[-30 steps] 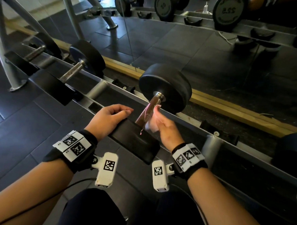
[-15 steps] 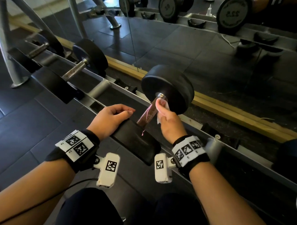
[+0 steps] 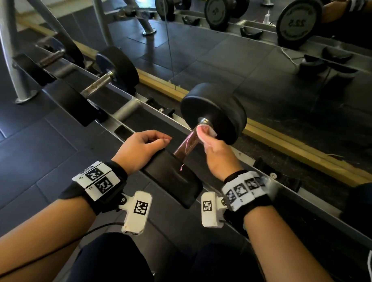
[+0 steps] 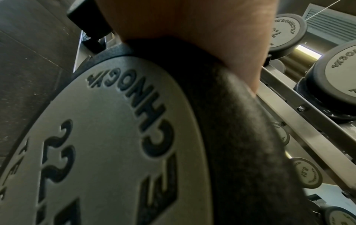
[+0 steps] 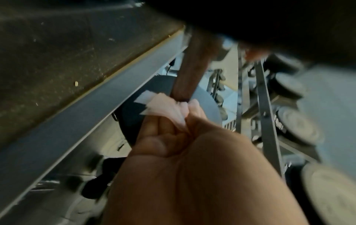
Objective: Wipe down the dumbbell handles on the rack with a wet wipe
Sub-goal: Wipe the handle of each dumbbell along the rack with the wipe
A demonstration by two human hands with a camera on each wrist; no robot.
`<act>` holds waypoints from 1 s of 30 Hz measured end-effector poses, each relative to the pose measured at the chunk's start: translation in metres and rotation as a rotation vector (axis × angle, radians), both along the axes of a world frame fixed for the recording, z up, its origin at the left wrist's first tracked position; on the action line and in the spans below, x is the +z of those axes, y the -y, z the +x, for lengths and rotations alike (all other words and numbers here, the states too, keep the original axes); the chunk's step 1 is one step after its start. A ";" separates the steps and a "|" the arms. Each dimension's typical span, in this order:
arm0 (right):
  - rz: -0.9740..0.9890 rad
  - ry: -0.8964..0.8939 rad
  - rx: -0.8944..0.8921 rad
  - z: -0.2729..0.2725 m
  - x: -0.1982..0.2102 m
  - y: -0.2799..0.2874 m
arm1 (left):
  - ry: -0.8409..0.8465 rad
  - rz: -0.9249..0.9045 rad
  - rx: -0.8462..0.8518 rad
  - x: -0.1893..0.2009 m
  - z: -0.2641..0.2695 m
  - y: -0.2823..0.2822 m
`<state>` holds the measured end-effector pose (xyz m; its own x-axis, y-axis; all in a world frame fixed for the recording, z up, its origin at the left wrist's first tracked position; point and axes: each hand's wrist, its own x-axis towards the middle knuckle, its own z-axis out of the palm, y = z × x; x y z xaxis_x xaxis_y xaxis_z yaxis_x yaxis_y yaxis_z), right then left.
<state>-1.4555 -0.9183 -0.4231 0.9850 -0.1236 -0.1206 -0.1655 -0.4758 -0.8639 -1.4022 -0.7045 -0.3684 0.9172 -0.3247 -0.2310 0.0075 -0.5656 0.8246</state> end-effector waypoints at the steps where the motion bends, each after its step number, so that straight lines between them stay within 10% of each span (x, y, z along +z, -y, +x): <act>1: -0.130 0.004 0.048 -0.002 -0.004 -0.005 | 0.003 -0.002 0.002 -0.001 0.000 0.000; 6: -0.216 0.060 0.241 -0.014 -0.012 -0.008 | 0.013 0.001 0.000 -0.004 0.002 -0.001; 10: 0.206 -0.008 0.287 -0.014 0.000 0.002 | 0.009 -0.001 -0.004 -0.001 0.000 -0.001; 15: 0.247 0.149 0.068 -0.003 0.019 0.028 | 0.013 0.014 0.011 0.002 -0.001 0.000; 19: -0.142 0.101 0.168 0.005 0.003 0.012 | 0.011 0.019 0.015 0.002 -0.002 0.000; 26: -0.189 0.115 0.244 -0.016 -0.017 0.005 | -0.001 0.021 0.019 0.003 -0.002 0.001; 30: 0.122 -0.111 0.295 -0.019 -0.006 0.005 | 0.011 0.017 0.027 0.006 -0.006 0.003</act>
